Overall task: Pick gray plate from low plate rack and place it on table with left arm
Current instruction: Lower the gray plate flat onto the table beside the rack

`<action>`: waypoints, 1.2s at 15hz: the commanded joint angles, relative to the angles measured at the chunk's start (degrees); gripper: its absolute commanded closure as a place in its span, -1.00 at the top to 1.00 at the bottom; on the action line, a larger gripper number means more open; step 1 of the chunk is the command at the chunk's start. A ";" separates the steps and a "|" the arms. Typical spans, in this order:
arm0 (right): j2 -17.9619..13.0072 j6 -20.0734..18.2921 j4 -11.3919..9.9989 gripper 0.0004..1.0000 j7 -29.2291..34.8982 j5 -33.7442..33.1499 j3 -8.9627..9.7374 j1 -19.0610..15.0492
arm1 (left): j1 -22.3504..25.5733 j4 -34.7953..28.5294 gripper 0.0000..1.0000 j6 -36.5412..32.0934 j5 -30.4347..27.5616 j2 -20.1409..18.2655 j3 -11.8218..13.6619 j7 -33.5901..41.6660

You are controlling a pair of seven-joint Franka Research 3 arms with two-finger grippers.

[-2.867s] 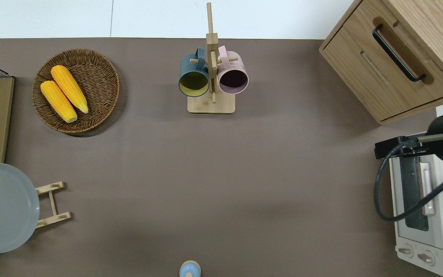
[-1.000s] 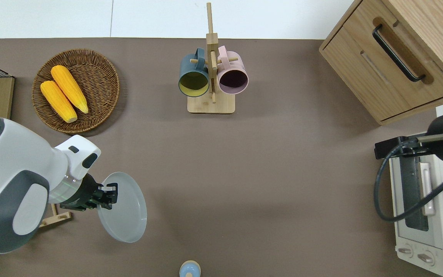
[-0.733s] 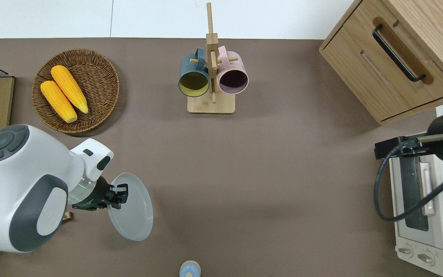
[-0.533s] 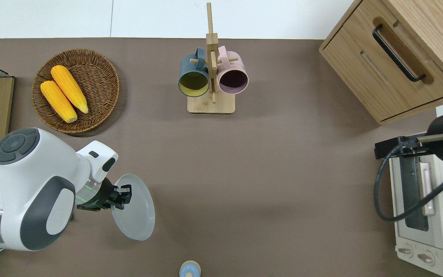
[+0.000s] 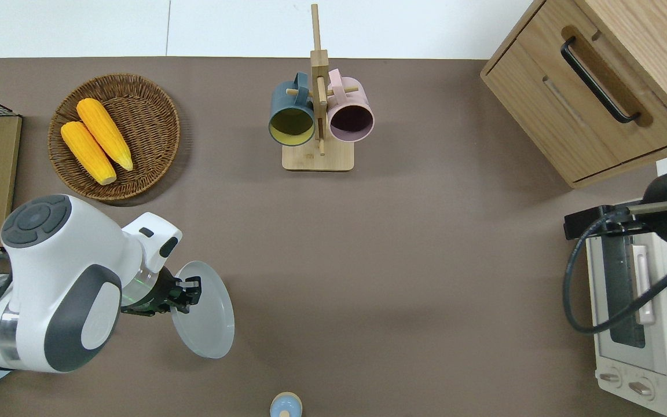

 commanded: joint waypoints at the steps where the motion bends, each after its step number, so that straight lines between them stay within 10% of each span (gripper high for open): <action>1: -0.12 -0.88 0.42 0.97 0.53 1.09 1.03 -1.43 | -0.79 -1.59 -0.88 2.53 0.99 0.14 -0.02 -1.36; 6: -0.12 -0.88 0.42 0.97 0.53 1.09 1.03 -1.43 | -0.70 -1.68 -0.35 2.88 3.08 0.23 -0.11 -1.45; 13: -0.12 -0.88 0.42 0.97 0.53 1.09 1.03 -1.43 | -0.70 -1.68 -0.19 2.88 3.45 0.23 -0.11 -1.45; 18: -0.12 -0.88 0.42 0.98 0.53 1.09 1.03 -1.43 | -0.70 -1.42 0.98 3.24 5.73 0.23 -0.02 -1.36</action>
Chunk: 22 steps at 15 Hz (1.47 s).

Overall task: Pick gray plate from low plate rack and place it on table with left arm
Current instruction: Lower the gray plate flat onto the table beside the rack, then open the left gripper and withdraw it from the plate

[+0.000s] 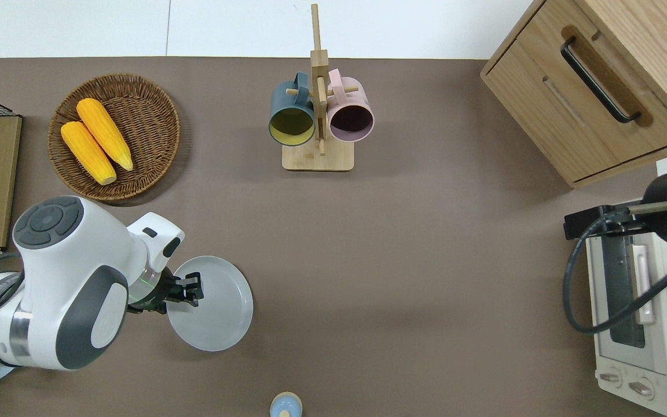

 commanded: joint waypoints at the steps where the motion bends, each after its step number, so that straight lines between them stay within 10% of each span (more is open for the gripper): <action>1: -0.12 -0.88 0.42 0.98 0.53 1.09 1.03 -1.43 | -0.69 -0.45 0.99 1.12 3.24 -0.62 0.23 -1.04; 22: -0.12 -0.88 0.42 0.97 0.53 1.09 1.03 -1.43 | 0.27 28.63 0.99 -17.59 8.62 -1.32 1.98 3.44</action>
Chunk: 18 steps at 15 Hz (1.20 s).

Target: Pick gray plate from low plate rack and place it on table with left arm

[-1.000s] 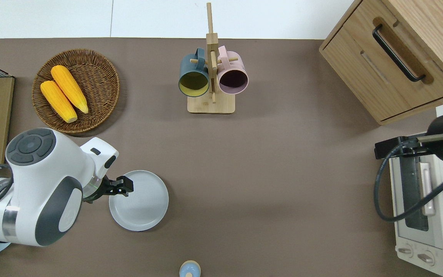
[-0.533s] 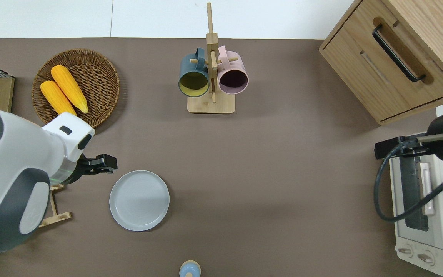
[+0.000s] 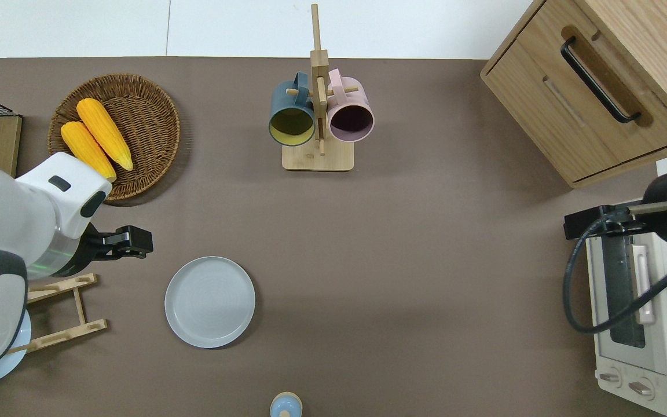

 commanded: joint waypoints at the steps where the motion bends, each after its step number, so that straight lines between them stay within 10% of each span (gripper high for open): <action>1: -0.12 -0.88 0.42 0.98 0.53 1.09 1.03 -1.43 | 0.23 5.30 0.99 -4.67 -1.65 0.37 0.32 1.78; 18: -0.12 -0.88 0.42 0.97 0.53 1.09 1.03 -1.43 | 2.60 7.77 0.99 -6.53 -2.89 0.11 0.76 6.88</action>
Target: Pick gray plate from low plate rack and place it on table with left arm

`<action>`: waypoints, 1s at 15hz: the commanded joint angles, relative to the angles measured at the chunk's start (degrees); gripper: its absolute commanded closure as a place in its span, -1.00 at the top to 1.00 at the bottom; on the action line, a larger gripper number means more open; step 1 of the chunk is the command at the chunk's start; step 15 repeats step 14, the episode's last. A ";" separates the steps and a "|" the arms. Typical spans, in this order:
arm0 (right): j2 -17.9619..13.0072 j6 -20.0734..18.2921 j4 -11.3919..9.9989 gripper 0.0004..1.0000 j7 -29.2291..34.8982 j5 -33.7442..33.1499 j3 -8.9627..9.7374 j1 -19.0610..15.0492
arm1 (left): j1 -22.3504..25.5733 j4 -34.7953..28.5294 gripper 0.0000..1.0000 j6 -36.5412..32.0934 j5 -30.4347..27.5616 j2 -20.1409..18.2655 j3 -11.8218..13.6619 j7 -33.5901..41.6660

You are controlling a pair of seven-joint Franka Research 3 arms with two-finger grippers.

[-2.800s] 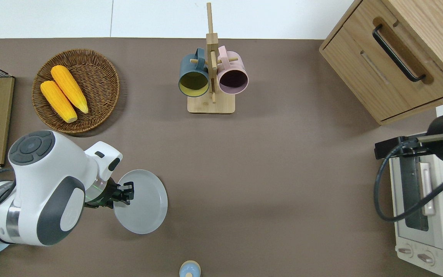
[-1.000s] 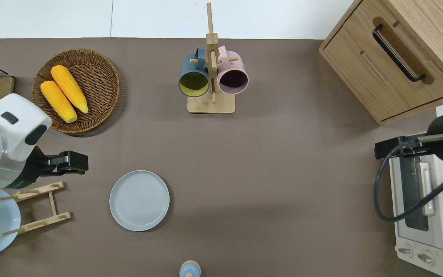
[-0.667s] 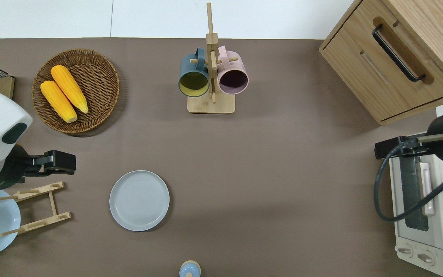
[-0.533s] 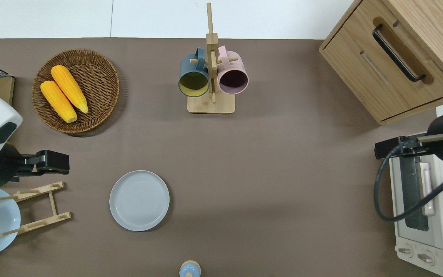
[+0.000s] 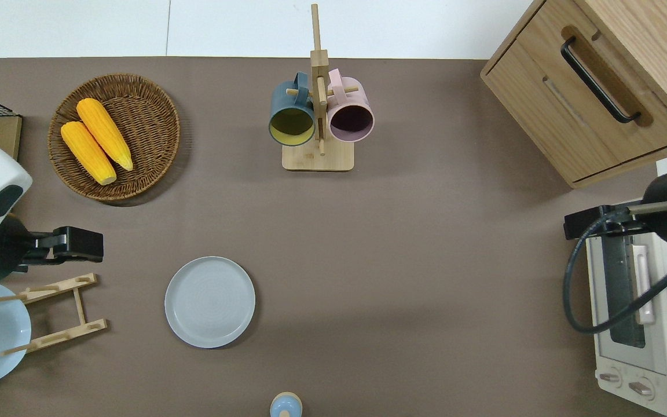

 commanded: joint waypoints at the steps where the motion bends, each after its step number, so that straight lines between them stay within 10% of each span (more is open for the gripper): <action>1: -0.12 -0.88 0.42 0.98 0.53 1.09 1.03 -1.43 | -0.28 1.06 0.99 -1.16 -0.19 0.17 0.25 0.66; 15: -0.12 -0.88 0.42 0.98 0.53 1.09 1.03 -1.43 | 0.07 1.06 0.99 -1.25 -0.19 0.17 0.25 5.06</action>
